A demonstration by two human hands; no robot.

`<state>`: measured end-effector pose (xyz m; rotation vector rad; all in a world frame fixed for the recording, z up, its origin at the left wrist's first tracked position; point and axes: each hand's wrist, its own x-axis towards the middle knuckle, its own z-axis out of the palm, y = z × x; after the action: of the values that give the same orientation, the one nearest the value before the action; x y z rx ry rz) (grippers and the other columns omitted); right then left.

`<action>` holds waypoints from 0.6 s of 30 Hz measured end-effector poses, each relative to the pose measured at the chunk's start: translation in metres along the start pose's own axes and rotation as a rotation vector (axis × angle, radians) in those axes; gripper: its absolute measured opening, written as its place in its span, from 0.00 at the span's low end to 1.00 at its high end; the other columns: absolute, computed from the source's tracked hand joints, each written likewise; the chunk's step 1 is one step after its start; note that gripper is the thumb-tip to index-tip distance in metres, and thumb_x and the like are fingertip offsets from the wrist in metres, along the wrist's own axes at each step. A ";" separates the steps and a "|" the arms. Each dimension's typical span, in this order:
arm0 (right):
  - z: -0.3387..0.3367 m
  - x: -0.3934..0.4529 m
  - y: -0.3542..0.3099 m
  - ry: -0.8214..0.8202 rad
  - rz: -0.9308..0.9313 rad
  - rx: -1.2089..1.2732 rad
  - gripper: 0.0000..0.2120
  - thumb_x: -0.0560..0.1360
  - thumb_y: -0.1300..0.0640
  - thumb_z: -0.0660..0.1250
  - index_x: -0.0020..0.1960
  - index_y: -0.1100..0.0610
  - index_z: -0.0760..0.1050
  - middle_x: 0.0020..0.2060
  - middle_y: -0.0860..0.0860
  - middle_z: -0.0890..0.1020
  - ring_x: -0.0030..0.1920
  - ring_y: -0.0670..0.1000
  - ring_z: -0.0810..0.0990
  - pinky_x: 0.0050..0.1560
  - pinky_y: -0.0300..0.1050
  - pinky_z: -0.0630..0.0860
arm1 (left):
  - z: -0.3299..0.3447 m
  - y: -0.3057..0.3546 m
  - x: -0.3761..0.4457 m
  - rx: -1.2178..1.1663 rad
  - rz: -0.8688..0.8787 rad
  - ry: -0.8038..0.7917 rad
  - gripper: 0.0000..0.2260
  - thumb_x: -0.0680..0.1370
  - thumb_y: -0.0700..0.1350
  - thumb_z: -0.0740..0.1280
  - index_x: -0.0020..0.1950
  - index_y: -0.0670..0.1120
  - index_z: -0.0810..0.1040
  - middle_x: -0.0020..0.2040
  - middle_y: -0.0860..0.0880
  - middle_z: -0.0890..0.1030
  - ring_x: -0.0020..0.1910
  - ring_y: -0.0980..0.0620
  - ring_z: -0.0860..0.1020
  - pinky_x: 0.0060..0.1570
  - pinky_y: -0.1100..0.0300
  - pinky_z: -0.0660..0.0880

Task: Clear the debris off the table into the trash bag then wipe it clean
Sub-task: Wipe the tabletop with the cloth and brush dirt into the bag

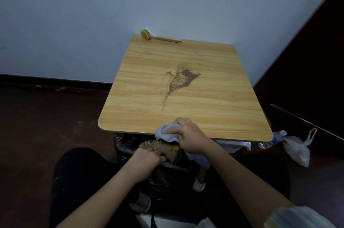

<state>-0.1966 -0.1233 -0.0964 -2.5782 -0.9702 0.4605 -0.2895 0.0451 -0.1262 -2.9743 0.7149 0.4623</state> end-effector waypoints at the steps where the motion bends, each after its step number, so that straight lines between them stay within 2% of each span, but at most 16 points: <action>1: -0.003 0.000 0.001 0.006 -0.001 -0.001 0.21 0.80 0.65 0.56 0.66 0.47 0.76 0.56 0.55 0.71 0.54 0.57 0.66 0.49 0.50 0.65 | 0.000 0.000 0.001 0.002 0.001 -0.001 0.16 0.80 0.41 0.56 0.66 0.53 0.70 0.62 0.49 0.73 0.62 0.45 0.72 0.42 0.57 0.62; 5: -0.018 0.004 0.008 0.170 0.081 0.012 0.21 0.79 0.64 0.57 0.65 0.47 0.76 0.55 0.55 0.72 0.55 0.58 0.67 0.53 0.53 0.67 | 0.001 -0.001 0.004 -0.006 -0.001 0.005 0.16 0.79 0.41 0.56 0.65 0.53 0.70 0.62 0.50 0.73 0.62 0.46 0.72 0.43 0.56 0.67; 8: -0.029 0.009 0.021 0.312 0.194 0.027 0.20 0.79 0.63 0.57 0.65 0.48 0.76 0.58 0.55 0.73 0.58 0.58 0.67 0.56 0.53 0.67 | 0.003 -0.001 0.005 -0.023 0.000 0.001 0.16 0.79 0.40 0.57 0.64 0.53 0.71 0.62 0.50 0.73 0.62 0.46 0.72 0.41 0.57 0.65; 10: -0.035 0.014 0.033 0.368 0.282 0.004 0.19 0.79 0.62 0.57 0.65 0.49 0.76 0.59 0.55 0.74 0.59 0.59 0.68 0.57 0.52 0.67 | 0.006 -0.002 0.007 -0.032 -0.002 0.000 0.16 0.78 0.40 0.57 0.64 0.53 0.71 0.61 0.50 0.74 0.62 0.46 0.72 0.40 0.57 0.63; 14: -0.040 0.024 0.059 0.488 0.468 0.026 0.18 0.80 0.62 0.57 0.67 0.53 0.75 0.62 0.59 0.74 0.61 0.62 0.69 0.58 0.51 0.68 | 0.013 -0.002 0.009 -0.047 -0.007 -0.007 0.17 0.78 0.40 0.57 0.65 0.54 0.70 0.62 0.50 0.73 0.63 0.46 0.71 0.40 0.56 0.65; 18: -0.037 0.031 0.083 0.548 0.661 0.075 0.19 0.81 0.61 0.55 0.71 0.56 0.71 0.66 0.60 0.71 0.66 0.61 0.68 0.63 0.52 0.67 | 0.023 -0.002 0.013 -0.047 -0.003 -0.026 0.18 0.79 0.40 0.57 0.66 0.54 0.70 0.63 0.51 0.72 0.62 0.47 0.72 0.40 0.57 0.66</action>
<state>-0.1126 -0.1687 -0.1046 -2.6759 0.0898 -0.0710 -0.2838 0.0441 -0.1521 -3.0060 0.7076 0.5242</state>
